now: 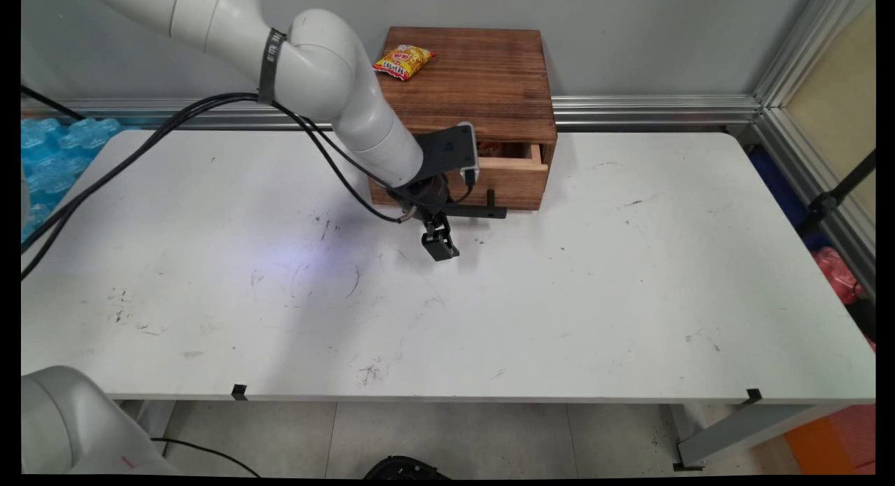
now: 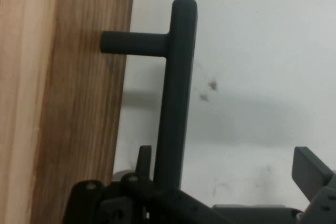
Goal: Open the drawer
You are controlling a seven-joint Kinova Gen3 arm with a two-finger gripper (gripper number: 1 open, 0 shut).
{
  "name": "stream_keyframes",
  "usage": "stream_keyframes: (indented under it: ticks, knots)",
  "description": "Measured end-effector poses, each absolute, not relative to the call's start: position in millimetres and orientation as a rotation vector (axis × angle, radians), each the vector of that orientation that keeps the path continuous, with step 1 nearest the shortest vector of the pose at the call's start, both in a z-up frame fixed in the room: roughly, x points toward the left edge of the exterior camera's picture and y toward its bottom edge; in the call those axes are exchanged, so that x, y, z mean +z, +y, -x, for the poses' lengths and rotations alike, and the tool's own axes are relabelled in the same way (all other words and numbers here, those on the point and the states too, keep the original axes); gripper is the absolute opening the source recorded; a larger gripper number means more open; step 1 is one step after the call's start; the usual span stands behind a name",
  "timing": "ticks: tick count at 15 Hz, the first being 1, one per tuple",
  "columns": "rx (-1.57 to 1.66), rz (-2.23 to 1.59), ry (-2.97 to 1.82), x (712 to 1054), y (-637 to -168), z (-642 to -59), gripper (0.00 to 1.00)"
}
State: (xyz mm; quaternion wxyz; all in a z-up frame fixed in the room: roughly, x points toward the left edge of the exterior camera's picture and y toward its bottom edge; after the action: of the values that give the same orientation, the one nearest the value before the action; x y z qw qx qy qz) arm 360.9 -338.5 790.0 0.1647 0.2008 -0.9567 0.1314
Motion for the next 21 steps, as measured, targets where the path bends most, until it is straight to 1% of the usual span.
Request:
stream_keyframes:
  ticks: [21]
  knots:
    - [0.261,-0.589,-2.737,793.6,-291.0,-353.9,1.0]
